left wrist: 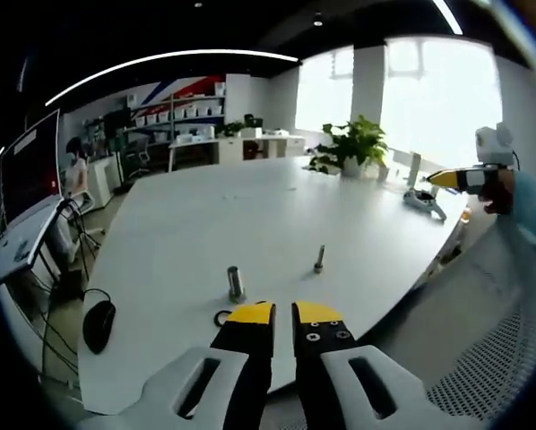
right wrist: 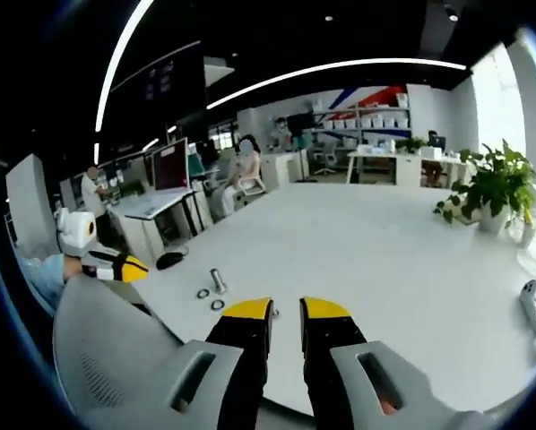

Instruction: Place the washer onto the threaded stud by aligning its center hole with the stud, sliding it down to the base, and recovering from edge contact or off-axis alignment until the washer reaches the visible bottom stop.

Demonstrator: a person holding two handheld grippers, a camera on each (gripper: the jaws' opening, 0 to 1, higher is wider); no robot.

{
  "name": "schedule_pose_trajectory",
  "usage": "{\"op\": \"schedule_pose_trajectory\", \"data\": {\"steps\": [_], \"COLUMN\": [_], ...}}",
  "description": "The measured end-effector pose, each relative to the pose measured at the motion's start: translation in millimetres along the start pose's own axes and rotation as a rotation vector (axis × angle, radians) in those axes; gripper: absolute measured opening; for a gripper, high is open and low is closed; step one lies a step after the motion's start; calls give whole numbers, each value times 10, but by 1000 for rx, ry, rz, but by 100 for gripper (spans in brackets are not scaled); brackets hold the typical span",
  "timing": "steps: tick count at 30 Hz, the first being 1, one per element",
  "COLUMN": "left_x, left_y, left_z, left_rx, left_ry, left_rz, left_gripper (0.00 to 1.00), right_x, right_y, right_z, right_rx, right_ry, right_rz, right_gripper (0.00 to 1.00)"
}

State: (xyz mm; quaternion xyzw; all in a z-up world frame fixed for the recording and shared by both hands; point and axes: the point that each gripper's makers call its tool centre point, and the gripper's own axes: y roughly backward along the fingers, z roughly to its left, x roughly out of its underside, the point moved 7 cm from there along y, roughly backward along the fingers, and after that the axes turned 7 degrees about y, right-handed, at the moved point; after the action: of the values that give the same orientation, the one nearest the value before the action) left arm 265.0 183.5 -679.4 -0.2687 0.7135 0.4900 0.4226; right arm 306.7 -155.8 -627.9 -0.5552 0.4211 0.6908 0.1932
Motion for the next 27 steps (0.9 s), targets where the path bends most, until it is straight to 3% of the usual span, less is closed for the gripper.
{"op": "schedule_pose_trajectory", "data": {"steps": [2, 5, 9, 11, 12, 15, 20, 21, 24, 26, 27], "left_x": [2, 16, 21, 19, 20, 19, 12, 41, 72, 52, 55], "left_y": [3, 19, 19, 21, 23, 26, 21, 12, -16, -16, -3], "left_z": [-2, -13, -8, -2, 1, 7, 0, -13, -51, -78, -81], "left_rx": [-1, -2, -8, -9, -10, -12, -6, 15, 36, 69, 75], "left_ry": [1, 4, -1, 2, 1, -20, -22, -57, -105, -131, -134], "left_rz": [-2, -2, 0, -4, -4, -7, -6, 41, 93, 92, 107], "left_gripper": [5, 6, 6, 6, 6, 6, 9, 12, 12, 12, 12], "right_x": [37, 29, 148, 162, 153, 148, 199, 206, 305, 366, 324], "right_y": [-2, -9, -68, -82, -103, -101, -81, -81, -72, -51, -55], "right_z": [73, 129, 191, 179, 225, 246, 109, 100, 29, -28, -45], "right_rx": [1, 34, 34, 53, 28, 25, 39, 42, 66, 70, 71], "right_ry": [-4, 111, 148, 224, 245, 255, 236, 241, 260, 180, 139], "right_rz": [4, 6, 53, 84, 84, 81, 71, 73, 76, 105, 53], "right_gripper": [14, 14, 14, 14, 14, 14, 15, 15, 15, 15, 15]}}
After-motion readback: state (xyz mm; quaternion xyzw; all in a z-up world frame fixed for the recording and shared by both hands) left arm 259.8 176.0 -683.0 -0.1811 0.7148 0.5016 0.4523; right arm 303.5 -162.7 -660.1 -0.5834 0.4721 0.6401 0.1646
